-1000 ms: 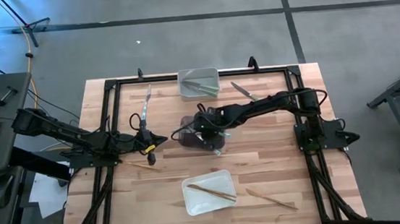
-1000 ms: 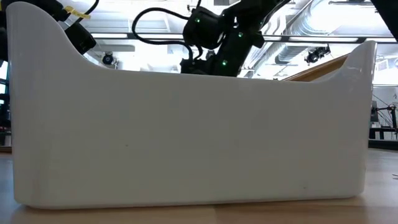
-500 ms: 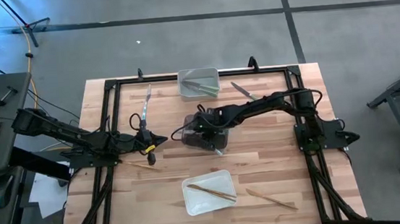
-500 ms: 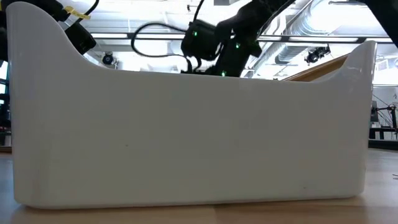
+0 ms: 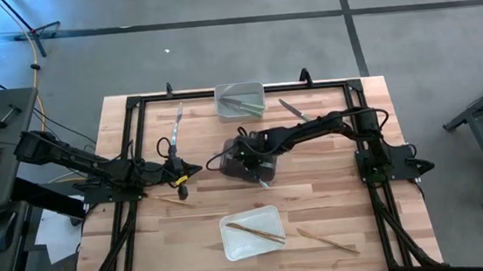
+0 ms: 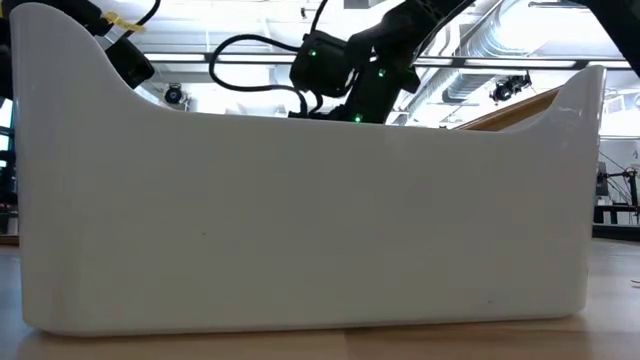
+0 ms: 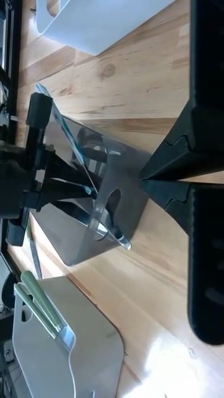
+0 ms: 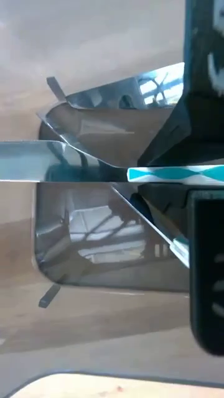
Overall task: Sort silverware by color (type)
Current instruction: Put the blue patterned table knife into the black bin
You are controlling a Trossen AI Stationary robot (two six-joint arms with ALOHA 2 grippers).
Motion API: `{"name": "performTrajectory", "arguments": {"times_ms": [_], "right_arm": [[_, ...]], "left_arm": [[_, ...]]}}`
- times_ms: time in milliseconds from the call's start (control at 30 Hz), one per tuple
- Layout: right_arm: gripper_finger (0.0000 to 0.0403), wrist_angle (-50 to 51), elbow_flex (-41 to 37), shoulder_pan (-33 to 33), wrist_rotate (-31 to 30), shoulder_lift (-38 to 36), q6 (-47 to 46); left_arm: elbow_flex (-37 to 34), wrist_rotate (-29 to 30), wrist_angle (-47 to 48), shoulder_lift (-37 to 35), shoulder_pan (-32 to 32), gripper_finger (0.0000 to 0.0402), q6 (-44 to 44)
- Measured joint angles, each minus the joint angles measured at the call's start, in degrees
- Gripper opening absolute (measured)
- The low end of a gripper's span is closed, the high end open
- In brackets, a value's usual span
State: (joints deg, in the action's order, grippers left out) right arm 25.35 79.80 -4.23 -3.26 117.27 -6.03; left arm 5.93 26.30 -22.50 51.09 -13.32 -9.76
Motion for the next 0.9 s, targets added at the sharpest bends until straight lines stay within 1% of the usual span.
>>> {"name": "performTrajectory", "arguments": {"times_ms": [100, 267, 433, 700, 900], "right_arm": [[0.0022, 2.3, 0.8, 0.0, 0.7, 0.0, -0.9], [0.0005, 5.5, 3.8, 0.0, 0.7, 0.0, -1.0], [0.0011, 9.3, 6.8, -0.2, 0.7, 0.0, -0.9], [0.0008, 14.9, 9.9, -0.9, 0.8, 0.0, -1.0], [0.0008, 17.0, 10.2, -2.2, 5.7, -0.1, -2.4]], "left_arm": [[0.0, 0.0, 0.0, 0.0, 0.0, 0.0000, -0.1], [0.0, 0.0, 0.1, 0.0, 0.0, 0.0000, -0.1], [0.0, 0.0, 0.2, 0.0, 0.0, 0.0000, -0.1], [0.0, 0.0, 0.3, 0.0, 0.0, 0.0000, -0.1], [0.0, 0.0, 0.4, 0.0, 0.0, 0.0000, -0.1]]}}
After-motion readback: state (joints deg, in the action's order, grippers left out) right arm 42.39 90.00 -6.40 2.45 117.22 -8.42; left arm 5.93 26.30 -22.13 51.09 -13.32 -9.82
